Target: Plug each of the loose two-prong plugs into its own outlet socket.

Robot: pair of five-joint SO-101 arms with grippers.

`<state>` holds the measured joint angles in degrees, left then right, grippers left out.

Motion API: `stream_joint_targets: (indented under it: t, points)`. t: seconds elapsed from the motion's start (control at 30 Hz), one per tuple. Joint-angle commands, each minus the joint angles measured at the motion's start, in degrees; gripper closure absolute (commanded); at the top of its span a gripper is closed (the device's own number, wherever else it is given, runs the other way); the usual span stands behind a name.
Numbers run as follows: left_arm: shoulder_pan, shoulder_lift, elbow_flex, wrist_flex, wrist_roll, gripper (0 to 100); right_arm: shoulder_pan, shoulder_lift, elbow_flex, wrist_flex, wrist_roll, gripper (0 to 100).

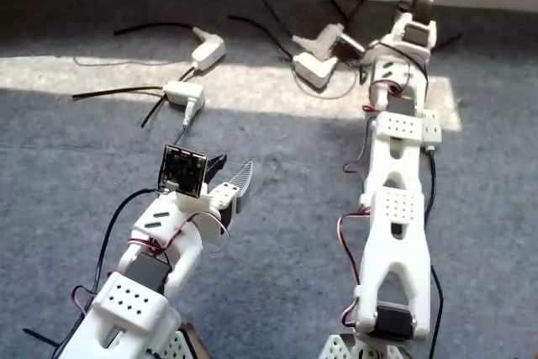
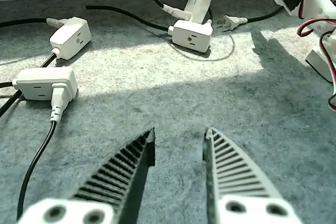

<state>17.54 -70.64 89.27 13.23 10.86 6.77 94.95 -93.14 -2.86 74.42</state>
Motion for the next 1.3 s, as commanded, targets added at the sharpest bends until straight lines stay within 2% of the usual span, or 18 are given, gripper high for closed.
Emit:
stream_joint_targets:
  t: [0.0,0.17,0.3,0.47,0.53,0.7,0.97,1.1,1.27]
  points:
    - [0.7,-0.8,-0.4,-1.1,-0.3,84,1.3,-1.0,-7.3,4.5,-12.4,72.1]
    - [0.7,-0.8,-0.4,-1.1,-0.3,84,5.8,-1.9,-7.6,13.4,-21.9,72.1]
    - [0.7,-0.8,-0.4,-1.2,-0.3,84,11.3,-8.0,-7.5,25.8,-36.4,72.1]
    - [0.7,-0.8,-0.4,-1.3,-0.3,84,17.7,-19.8,-7.4,45.9,-58.7,72.1]
    - [0.7,-0.8,-0.4,-1.2,-0.3,84,19.4,-23.6,-7.3,51.8,-63.3,72.1]
    - [0.7,-0.8,-0.3,-1.1,-0.3,84,21.4,-30.4,-7.3,64.5,-66.6,72.1]
    - [0.7,-0.8,-0.2,-1.1,-0.3,84,19.0,-41.8,-7.3,96.5,-73.6,72.1]
    - [0.7,-0.8,-0.2,-1.1,-0.3,84,14.1,-43.9,-7.3,103.9,-73.9,72.1]
    - [0.7,-0.8,-0.2,-1.1,-0.3,84,9.3,-39.2,-7.3,103.9,-73.9,72.1]
